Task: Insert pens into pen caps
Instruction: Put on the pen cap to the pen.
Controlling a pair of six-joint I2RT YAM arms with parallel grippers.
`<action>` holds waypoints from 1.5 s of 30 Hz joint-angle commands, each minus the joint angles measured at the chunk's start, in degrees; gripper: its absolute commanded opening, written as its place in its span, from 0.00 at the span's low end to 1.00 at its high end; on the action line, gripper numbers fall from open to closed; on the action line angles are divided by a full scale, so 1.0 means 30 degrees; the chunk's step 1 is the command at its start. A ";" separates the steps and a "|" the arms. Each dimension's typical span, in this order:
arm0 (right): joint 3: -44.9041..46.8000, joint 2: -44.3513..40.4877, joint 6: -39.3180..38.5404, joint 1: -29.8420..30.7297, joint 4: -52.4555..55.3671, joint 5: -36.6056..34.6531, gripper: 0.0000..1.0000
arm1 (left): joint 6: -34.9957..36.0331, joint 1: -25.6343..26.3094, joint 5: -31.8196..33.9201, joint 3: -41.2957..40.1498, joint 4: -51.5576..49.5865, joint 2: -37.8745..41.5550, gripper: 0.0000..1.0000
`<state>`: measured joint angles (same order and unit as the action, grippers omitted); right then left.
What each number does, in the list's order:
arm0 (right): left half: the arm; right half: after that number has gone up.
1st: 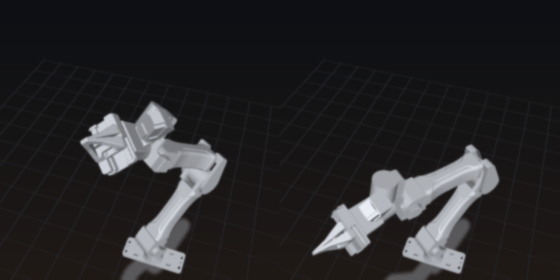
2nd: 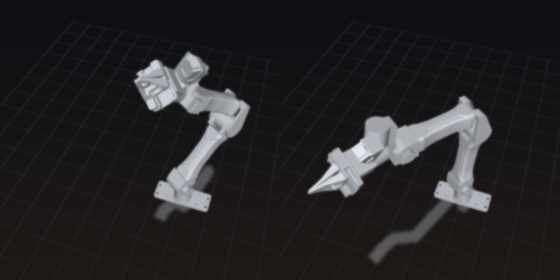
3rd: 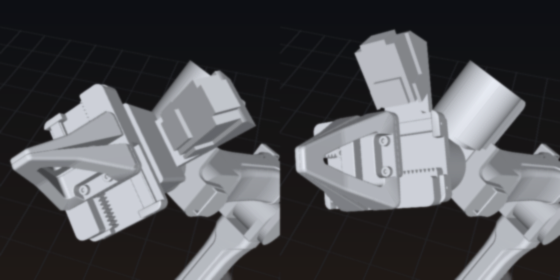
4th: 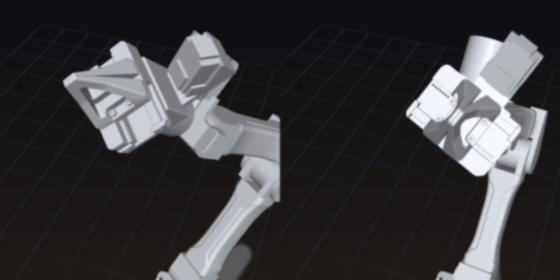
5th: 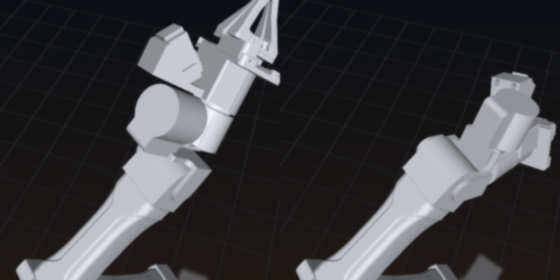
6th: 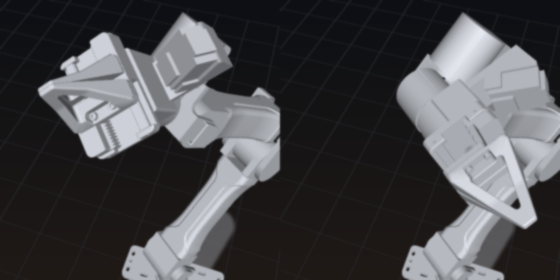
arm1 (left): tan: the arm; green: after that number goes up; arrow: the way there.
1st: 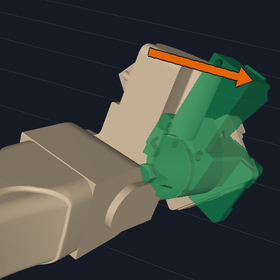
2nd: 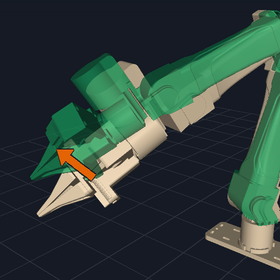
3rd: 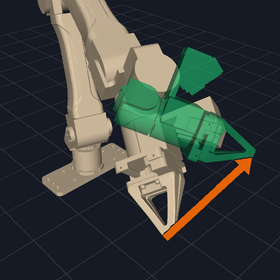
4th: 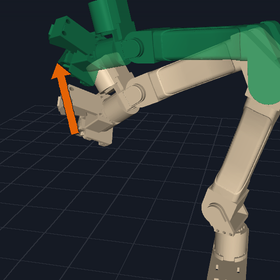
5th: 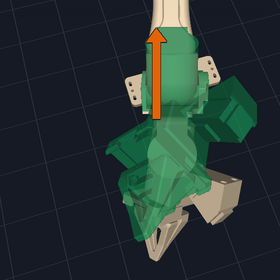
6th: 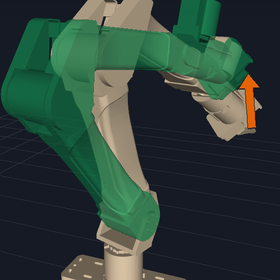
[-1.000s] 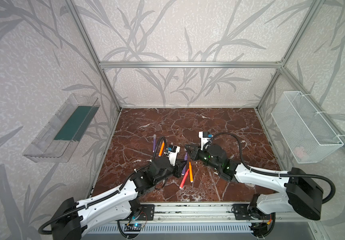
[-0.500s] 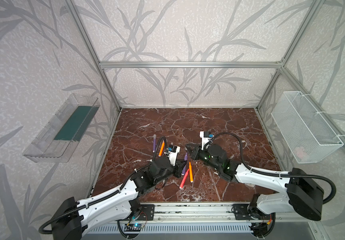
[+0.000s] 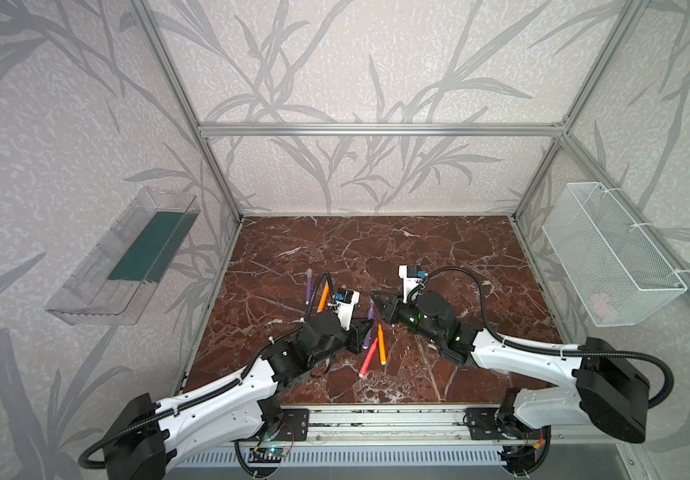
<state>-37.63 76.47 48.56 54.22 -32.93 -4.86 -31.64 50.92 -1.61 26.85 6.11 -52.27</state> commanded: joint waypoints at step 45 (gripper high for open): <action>0.2210 0.1787 -0.0700 0.0671 -0.1814 0.0879 0.00 | 0.0028 -0.3019 -0.0116 0.1529 -0.0181 0.0723 0.00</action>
<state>-34.68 80.68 45.98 55.75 -41.74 -4.45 -32.01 44.31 -8.47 28.05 3.14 -51.79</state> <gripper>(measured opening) 0.145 0.140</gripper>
